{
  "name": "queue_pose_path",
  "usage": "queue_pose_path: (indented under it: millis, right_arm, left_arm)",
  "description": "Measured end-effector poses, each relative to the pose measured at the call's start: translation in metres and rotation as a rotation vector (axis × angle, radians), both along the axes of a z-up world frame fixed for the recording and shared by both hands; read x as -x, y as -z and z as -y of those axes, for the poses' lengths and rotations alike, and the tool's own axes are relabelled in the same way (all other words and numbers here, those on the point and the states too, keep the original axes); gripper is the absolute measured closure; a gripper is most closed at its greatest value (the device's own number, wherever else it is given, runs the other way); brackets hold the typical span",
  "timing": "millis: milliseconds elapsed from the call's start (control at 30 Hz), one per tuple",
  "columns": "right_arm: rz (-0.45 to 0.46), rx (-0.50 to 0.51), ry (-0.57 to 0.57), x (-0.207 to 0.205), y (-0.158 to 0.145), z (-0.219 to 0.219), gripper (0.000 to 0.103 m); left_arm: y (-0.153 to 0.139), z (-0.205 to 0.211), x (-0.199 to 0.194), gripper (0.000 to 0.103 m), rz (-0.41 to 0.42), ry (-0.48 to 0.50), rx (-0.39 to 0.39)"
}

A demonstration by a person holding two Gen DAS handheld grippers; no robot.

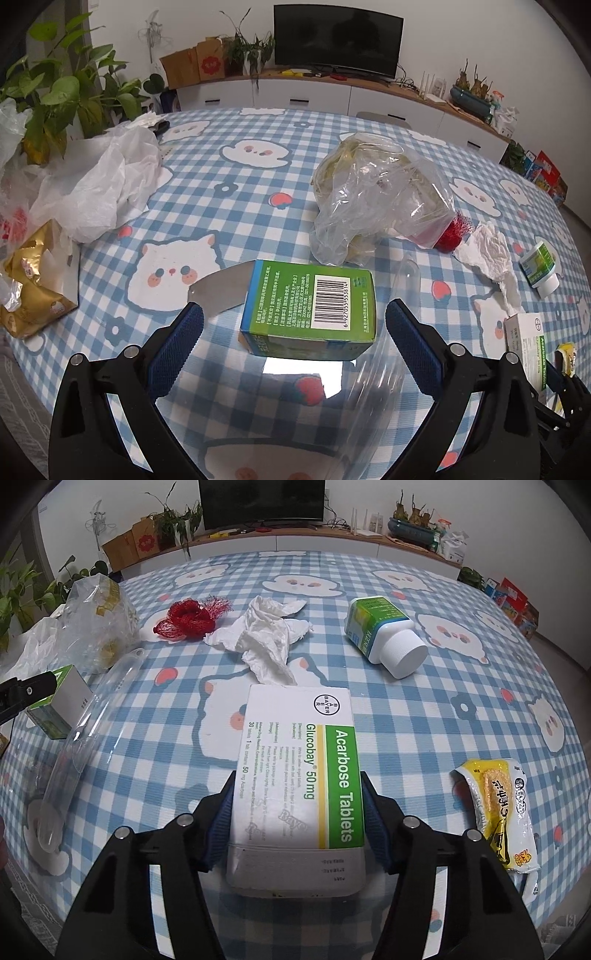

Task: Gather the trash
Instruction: 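Grasp the green box with the left tool while the right tool grasps the Acarbose Tablets box, then carry the green box and white tablets box over the trash bin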

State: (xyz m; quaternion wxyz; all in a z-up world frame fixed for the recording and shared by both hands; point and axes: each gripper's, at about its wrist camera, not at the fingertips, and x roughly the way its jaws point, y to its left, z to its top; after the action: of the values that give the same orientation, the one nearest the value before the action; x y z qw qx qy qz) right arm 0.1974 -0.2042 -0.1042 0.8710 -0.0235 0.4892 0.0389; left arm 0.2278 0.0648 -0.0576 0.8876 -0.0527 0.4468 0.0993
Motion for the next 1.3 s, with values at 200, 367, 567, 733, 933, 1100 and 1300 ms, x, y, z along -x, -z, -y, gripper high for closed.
queue_pose_path:
  millis: [200,367,567,733,933,1100,1300]
  right_arm:
    - [0.0,-0.002,0.002,0.0,0.0,0.0,0.045]
    - [0.0,-0.005,0.004,0.001,-0.001,0.001,0.045]
    - [0.014,0.003,0.008,0.005,-0.004,0.004,0.045]
    - [0.033,0.004,0.016,0.019,-0.01,0.011,0.045]
    - [0.05,-0.014,0.023,0.043,-0.019,0.019,0.045]
    - [0.077,-0.024,0.023,0.063,-0.035,0.022,0.045]
    - [0.1,-0.034,0.028,0.087,-0.049,0.029,0.045]
  left_arm:
    - [0.012,0.004,-0.007,0.012,-0.046,0.002,-0.027]
    - [0.017,0.0,-0.006,0.03,-0.058,0.01,0.002]
    - [0.014,-0.006,0.003,0.031,-0.047,0.003,0.009]
    - [0.004,-0.004,0.024,0.031,-0.023,0.014,-0.008]
    - [-0.005,-0.002,0.057,0.031,-0.007,0.018,-0.004]
    - [-0.018,0.0,0.082,0.031,0.016,0.017,0.002]
    - [-0.029,0.006,0.115,0.031,0.028,0.025,0.013]
